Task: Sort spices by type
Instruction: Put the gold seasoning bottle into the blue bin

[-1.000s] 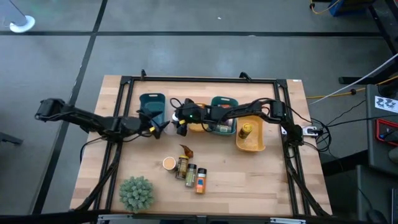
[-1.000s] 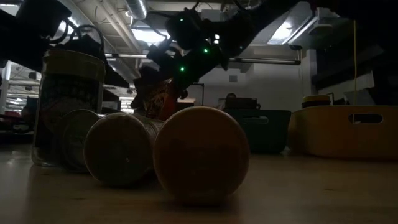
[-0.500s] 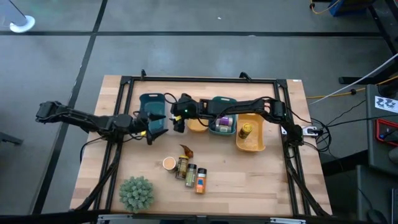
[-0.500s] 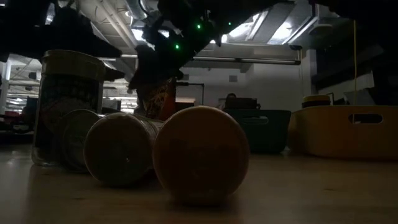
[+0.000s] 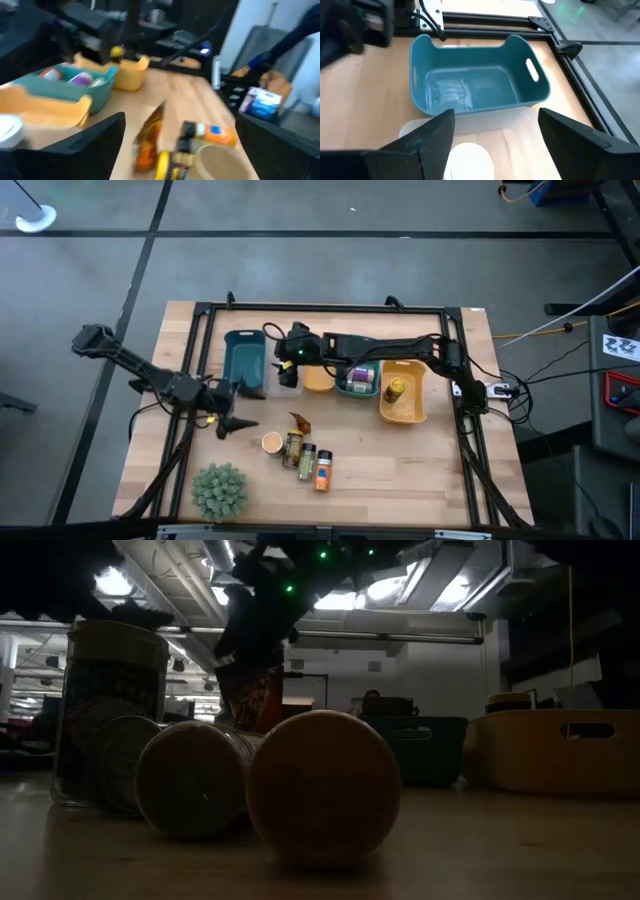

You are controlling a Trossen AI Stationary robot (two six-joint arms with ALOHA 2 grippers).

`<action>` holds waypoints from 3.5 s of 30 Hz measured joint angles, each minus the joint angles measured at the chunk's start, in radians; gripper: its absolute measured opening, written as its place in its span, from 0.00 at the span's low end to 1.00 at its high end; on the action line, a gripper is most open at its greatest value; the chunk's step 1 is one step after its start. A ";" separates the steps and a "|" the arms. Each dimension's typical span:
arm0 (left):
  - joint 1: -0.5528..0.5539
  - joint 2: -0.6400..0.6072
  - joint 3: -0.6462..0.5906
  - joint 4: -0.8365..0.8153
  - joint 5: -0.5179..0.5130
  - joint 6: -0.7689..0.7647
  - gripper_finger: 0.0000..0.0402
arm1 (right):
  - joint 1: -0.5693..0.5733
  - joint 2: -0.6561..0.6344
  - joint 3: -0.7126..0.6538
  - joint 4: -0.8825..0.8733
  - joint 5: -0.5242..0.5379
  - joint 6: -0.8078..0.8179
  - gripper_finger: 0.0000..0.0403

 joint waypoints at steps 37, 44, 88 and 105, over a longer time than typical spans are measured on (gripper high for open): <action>-0.156 0.634 0.606 -0.635 -0.010 -0.041 0.90 | 0.323 -0.317 0.000 -0.653 0.468 0.198 0.71; -0.156 0.637 0.606 -0.673 -0.009 -0.093 0.90 | 0.376 -0.317 -0.001 -0.706 0.538 0.276 0.71; -0.142 0.777 0.601 -0.645 -0.010 -0.146 0.90 | 0.387 -0.315 -0.001 -0.716 0.540 0.304 0.71; -0.142 0.777 0.601 -0.624 -0.024 -0.138 0.90 | 0.386 -0.315 -0.001 -0.728 0.540 0.302 0.71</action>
